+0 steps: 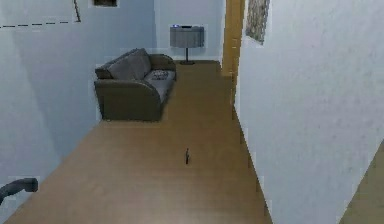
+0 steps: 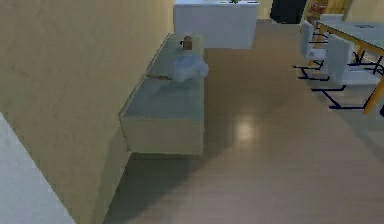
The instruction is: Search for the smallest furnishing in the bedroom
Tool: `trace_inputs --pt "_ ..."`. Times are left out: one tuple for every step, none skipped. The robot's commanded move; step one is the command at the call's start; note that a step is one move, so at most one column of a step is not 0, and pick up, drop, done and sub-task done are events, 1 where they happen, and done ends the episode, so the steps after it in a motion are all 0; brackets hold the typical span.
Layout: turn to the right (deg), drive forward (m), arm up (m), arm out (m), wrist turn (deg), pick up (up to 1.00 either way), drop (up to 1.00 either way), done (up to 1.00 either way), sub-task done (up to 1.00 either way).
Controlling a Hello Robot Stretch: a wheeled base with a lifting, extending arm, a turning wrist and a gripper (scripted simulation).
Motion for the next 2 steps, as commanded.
trace_inputs --pt "0.0 0.75 0.0 0.0 0.0 0.0 0.0 0.0 0.0" --pt "-39.0 0.0 0.0 0.0 0.0 0.0 0.0 0.0 0.0"
